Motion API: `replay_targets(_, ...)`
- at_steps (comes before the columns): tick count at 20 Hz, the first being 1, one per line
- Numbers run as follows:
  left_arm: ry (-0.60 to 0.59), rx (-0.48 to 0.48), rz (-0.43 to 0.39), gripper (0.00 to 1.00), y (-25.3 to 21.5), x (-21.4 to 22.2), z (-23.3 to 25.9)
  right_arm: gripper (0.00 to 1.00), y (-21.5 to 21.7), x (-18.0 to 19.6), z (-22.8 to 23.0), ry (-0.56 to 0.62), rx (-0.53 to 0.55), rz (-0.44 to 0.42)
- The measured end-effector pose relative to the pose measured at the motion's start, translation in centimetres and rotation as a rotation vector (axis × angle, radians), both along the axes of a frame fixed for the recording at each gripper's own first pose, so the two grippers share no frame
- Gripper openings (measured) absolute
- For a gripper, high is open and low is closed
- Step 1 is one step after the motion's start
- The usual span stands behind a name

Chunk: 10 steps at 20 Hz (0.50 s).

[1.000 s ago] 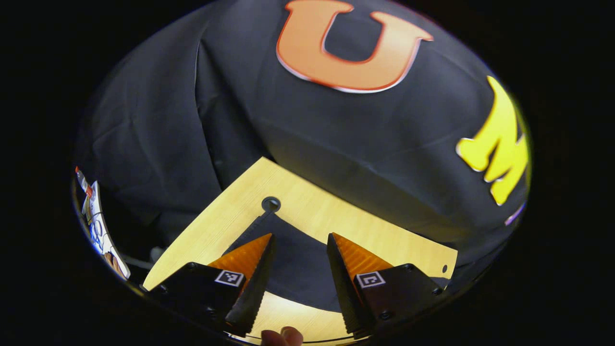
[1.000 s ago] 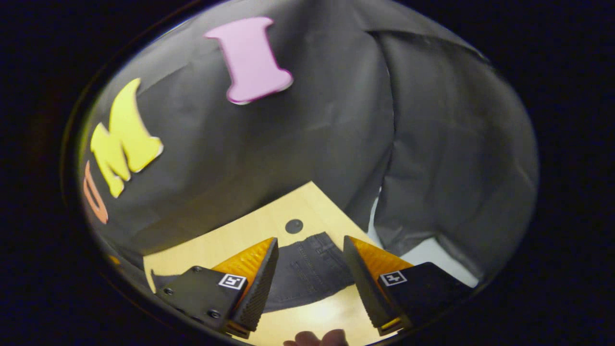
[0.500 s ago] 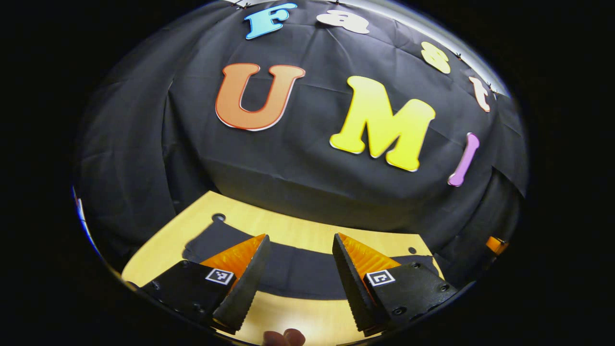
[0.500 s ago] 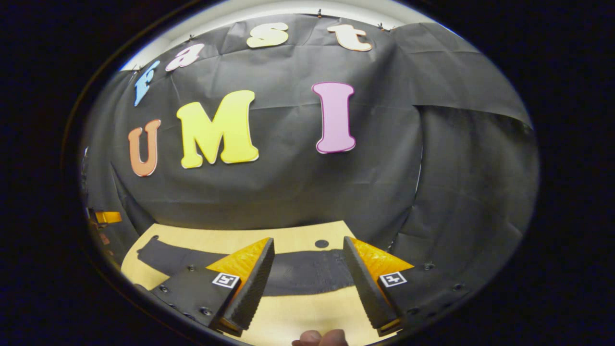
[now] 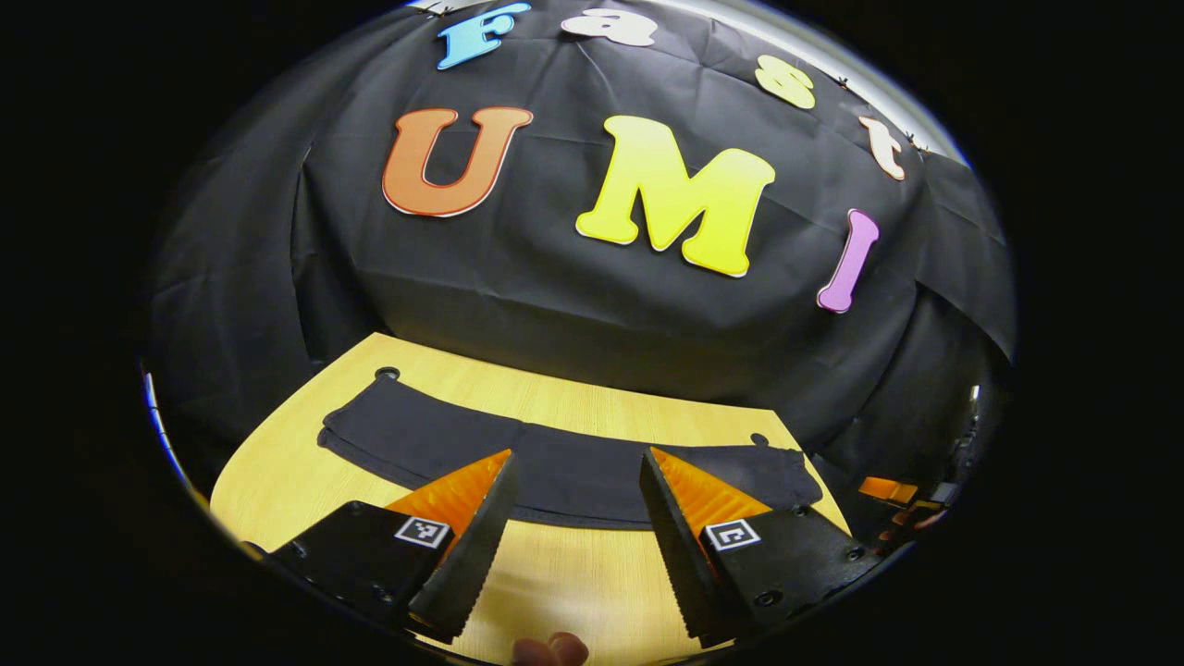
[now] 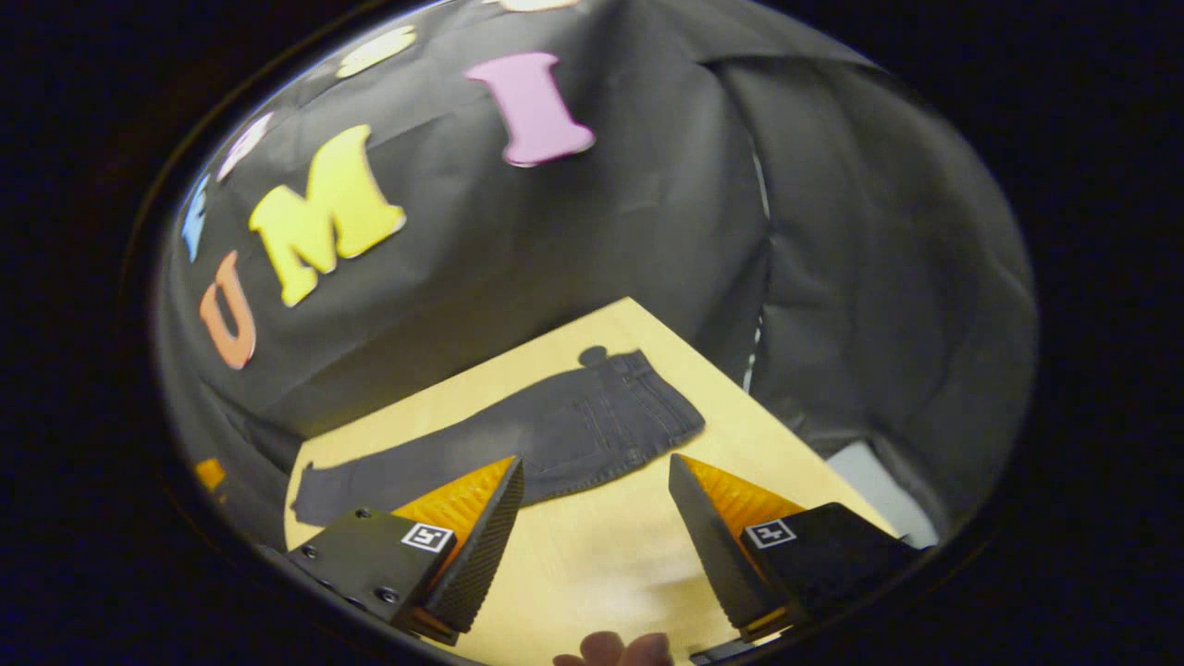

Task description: Grasp the waist and the cuffs of the jeans and fold them to make the two legs overlap; first hold the waist and fold one-third of the jeans toward the cuffs, then hold the cuffs and fold the remaining one-third in the same direction to finish folding.

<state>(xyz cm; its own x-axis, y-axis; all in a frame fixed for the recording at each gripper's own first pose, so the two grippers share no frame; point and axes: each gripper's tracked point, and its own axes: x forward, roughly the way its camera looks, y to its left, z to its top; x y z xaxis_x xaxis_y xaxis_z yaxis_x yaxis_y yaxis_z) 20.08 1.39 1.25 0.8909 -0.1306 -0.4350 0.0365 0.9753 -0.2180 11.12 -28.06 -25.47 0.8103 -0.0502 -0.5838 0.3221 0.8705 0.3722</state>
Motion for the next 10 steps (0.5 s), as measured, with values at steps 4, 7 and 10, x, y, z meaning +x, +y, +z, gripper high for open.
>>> replay_targets(4,0.049,0.029,0.016,0.85,-0.5,-2.0,-1.0,0.93,-4.3,4.0,-5.3,0.04,0.105,-0.107)
replay_targets(7,0.102,0.043,0.039,0.85,-0.6,-3.0,-2.4,0.93,-5.7,6.7,-8.3,0.066,0.138,-0.145)
replay_targets(10,0.135,0.043,0.065,0.85,-0.7,-3.6,-3.1,0.98,-6.9,8.3,-10.8,0.089,0.128,-0.16)
